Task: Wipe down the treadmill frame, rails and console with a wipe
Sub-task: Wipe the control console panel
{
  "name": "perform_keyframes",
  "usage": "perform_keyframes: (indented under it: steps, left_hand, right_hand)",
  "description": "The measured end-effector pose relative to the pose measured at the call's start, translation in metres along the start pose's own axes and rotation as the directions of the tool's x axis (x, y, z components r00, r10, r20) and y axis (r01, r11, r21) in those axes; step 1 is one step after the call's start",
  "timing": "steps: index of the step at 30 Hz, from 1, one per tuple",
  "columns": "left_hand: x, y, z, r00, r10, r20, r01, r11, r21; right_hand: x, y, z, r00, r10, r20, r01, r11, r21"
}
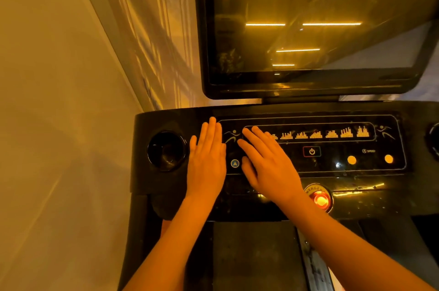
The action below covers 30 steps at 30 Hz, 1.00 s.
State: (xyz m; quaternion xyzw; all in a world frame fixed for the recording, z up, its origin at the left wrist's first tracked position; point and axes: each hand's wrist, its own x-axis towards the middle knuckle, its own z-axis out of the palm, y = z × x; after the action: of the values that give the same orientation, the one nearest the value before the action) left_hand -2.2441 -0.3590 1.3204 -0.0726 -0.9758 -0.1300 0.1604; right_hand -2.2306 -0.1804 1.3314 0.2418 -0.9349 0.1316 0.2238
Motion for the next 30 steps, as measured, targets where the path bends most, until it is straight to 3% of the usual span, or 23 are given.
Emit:
perform_keyframes:
  steps: [8, 20, 30]
  left_hand:
    - [-0.040, -0.004, 0.009, 1.000, 0.025, -0.006, -0.025, 0.999, -0.031]
    - [-0.059, 0.006, 0.013, 0.996, -0.084, -0.021, 0.082, 0.993, -0.090]
    - [0.024, 0.000, -0.013, 0.988, -0.157, 0.005, 0.156, 0.969, -0.190]
  right_hand:
    - [0.000, -0.001, 0.000, 1.000, 0.006, -0.017, -0.006, 1.000, 0.002]
    - [0.000, 0.000, -0.001, 1.000, -0.006, -0.011, 0.006, 0.999, 0.034]
    - [0.001, 0.001, -0.001, 1.000, -0.011, -0.005, 0.011, 1.000, 0.021]
